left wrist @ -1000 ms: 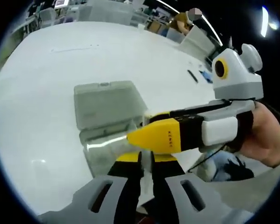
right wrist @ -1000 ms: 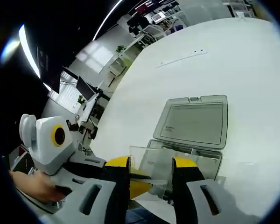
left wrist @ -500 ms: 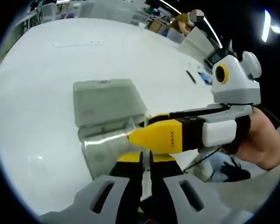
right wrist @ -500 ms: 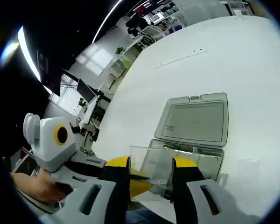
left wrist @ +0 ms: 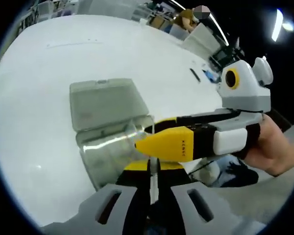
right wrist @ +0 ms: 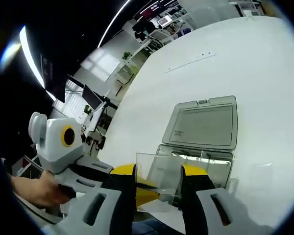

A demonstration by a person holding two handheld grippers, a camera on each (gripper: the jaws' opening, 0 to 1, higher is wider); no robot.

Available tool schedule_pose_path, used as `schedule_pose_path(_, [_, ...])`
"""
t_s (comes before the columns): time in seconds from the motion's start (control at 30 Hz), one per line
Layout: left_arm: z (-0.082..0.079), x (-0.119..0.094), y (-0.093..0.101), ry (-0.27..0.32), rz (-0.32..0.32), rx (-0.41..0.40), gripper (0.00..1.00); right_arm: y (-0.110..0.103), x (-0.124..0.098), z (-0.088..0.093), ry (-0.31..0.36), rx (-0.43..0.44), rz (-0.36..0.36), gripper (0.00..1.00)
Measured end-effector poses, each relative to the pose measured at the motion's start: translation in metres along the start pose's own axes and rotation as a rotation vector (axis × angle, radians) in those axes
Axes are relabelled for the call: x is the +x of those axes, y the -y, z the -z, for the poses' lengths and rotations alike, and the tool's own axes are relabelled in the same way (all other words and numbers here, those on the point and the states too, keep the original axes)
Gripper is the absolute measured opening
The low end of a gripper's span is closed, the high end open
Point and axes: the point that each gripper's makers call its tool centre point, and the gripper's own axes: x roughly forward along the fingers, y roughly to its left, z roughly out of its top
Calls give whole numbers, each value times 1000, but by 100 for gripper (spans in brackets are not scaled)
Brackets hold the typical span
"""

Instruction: Insert the divider into the dual guide fixture by aligning both edges with the guide slots and pushing it downward to the bottom, including one-sided entry, uneven engagement, binding, and posture correction.

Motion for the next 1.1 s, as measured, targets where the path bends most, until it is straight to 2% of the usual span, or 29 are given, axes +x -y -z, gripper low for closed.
schedule_pose_path(0.17, [-1,-1,0,-4,5,6,0,-1,0,-1,1,5,-7,31])
schedule_pose_path(0.57, [-3,-7,-5,17,2,-47,2,-6,3,-4,-19,3,-3,30])
schedule_pose_path(1.1, [-6,-9,-12,47,-25,-35,3,-9,9,-6,-30,19,0,30])
